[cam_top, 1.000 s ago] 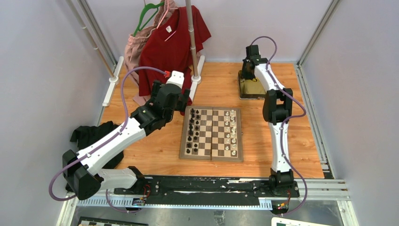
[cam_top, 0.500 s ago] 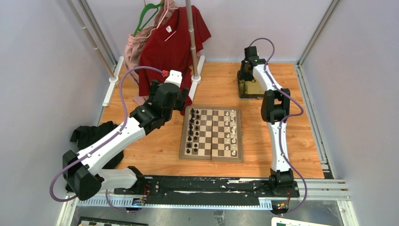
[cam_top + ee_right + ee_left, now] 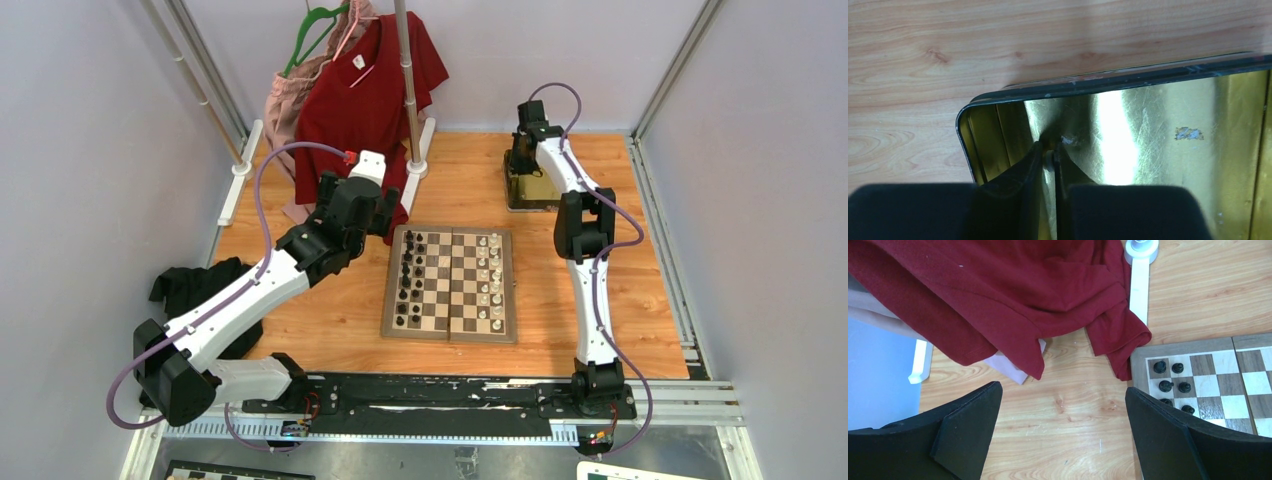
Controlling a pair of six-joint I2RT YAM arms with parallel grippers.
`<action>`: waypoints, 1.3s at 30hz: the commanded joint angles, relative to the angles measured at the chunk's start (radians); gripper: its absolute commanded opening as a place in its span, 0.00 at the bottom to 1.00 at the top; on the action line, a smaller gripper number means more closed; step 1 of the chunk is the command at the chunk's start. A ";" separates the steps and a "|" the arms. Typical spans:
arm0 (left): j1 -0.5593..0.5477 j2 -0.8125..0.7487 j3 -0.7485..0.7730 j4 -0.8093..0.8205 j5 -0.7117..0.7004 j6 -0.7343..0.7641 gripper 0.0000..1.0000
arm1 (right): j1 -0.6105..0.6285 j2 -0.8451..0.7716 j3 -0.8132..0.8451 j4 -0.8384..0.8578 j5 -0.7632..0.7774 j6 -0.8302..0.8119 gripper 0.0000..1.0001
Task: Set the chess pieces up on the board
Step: Pick up the chess piece from the storage box.
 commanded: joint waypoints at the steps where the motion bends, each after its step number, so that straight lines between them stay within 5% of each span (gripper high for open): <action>1: 0.009 -0.022 -0.011 0.024 0.002 -0.008 1.00 | 0.014 -0.026 -0.046 -0.038 0.038 -0.026 0.10; 5: 0.010 -0.026 -0.011 0.021 0.003 -0.013 1.00 | 0.013 -0.056 -0.079 -0.028 0.052 -0.032 0.00; 22: 0.013 -0.034 0.025 0.007 0.057 -0.022 1.00 | -0.007 -0.242 -0.257 0.065 -0.003 0.003 0.00; 30: 0.013 -0.036 0.059 0.011 0.180 -0.018 1.00 | -0.015 -0.352 -0.316 0.091 -0.070 0.028 0.00; 39: 0.012 -0.039 0.069 0.043 0.508 -0.002 1.00 | -0.016 -0.530 -0.442 0.108 -0.228 0.088 0.00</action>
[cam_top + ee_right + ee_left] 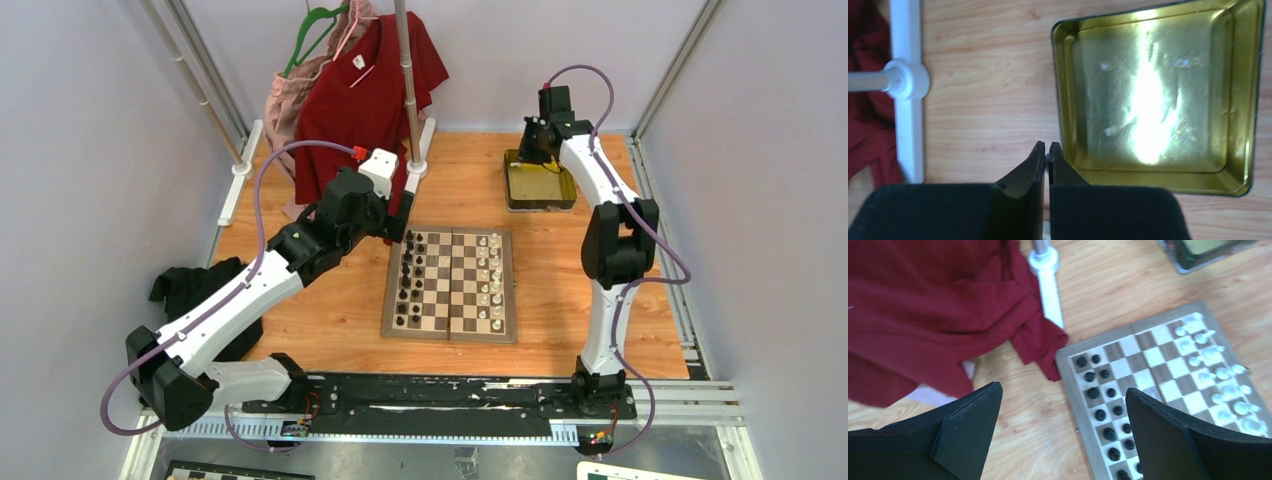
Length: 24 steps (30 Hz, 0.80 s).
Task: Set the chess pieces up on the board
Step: Pick up the chess piece from the storage box.
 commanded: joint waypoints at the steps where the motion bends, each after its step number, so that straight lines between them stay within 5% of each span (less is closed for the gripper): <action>1: 0.006 -0.015 0.032 0.051 0.232 0.005 1.00 | -0.009 -0.120 -0.080 0.011 -0.139 0.067 0.00; 14: 0.006 -0.040 -0.049 0.225 0.626 -0.106 1.00 | 0.021 -0.460 -0.500 0.218 -0.493 0.275 0.00; 24: 0.006 0.067 -0.017 0.258 0.758 -0.134 0.95 | 0.130 -0.577 -0.613 0.256 -0.566 0.320 0.00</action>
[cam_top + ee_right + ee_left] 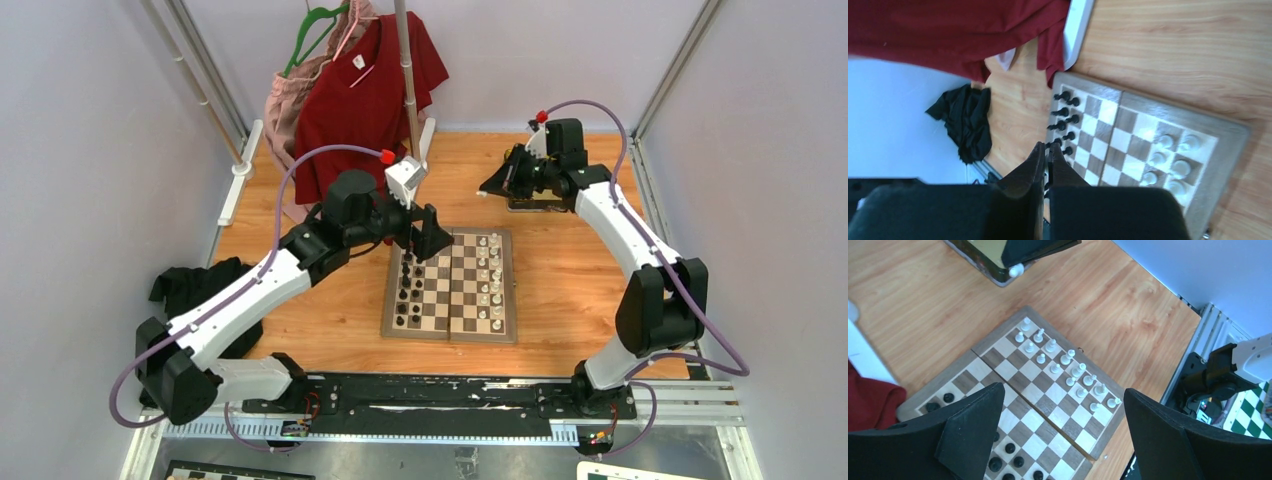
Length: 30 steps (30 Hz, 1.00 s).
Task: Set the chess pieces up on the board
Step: Pick up the chess piece from the storage box.
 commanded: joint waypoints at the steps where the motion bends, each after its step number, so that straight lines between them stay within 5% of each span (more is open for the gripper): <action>1: 0.006 0.063 0.034 0.043 0.090 -0.024 0.94 | 0.073 -0.052 -0.027 0.046 -0.057 0.049 0.00; 9: 0.008 0.137 0.078 0.120 0.032 -0.061 0.73 | 0.147 -0.080 -0.086 0.203 -0.089 0.200 0.00; 17: 0.018 0.110 -0.037 0.375 -0.084 -0.180 0.62 | 0.147 -0.104 -0.172 0.410 -0.131 0.364 0.00; 30: 0.018 0.035 -0.160 0.487 -0.189 -0.208 0.59 | 0.147 -0.169 -0.256 0.535 -0.165 0.515 0.00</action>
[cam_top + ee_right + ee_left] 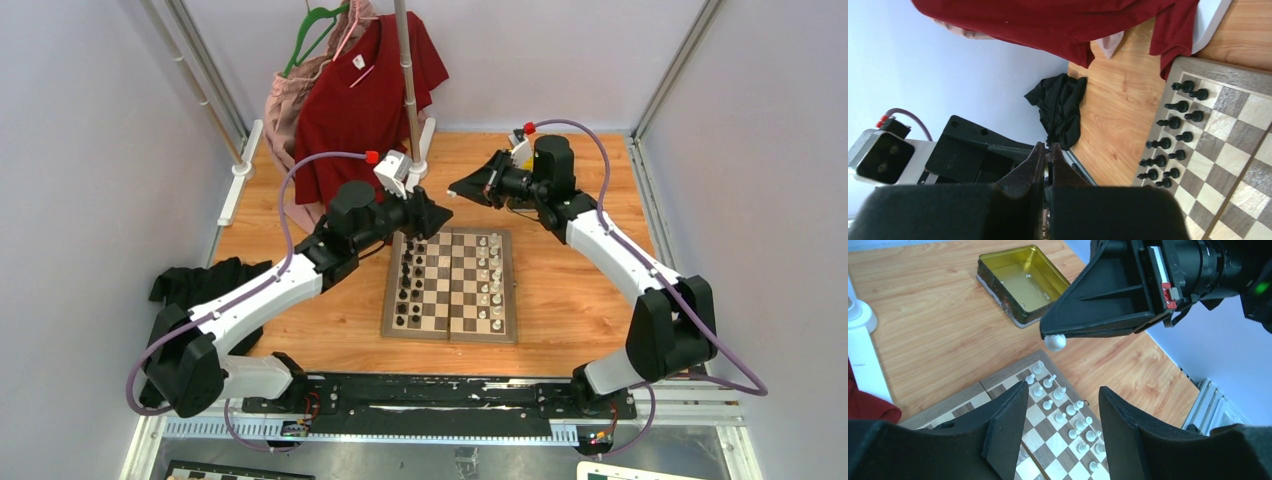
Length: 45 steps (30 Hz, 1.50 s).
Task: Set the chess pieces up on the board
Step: Pick up the chess piece from the storage box.
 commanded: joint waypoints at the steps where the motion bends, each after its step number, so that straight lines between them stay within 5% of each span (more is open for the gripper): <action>1: 0.006 -0.040 -0.010 0.094 -0.051 -0.013 0.59 | 0.008 -0.050 -0.027 0.073 -0.035 0.075 0.00; 18: 0.006 -0.044 -0.064 0.219 -0.071 -0.066 0.50 | 0.027 -0.062 -0.103 0.216 -0.043 0.281 0.00; 45: 0.006 -0.005 -0.061 0.270 -0.083 -0.065 0.43 | 0.053 -0.052 -0.073 0.143 -0.027 0.261 0.00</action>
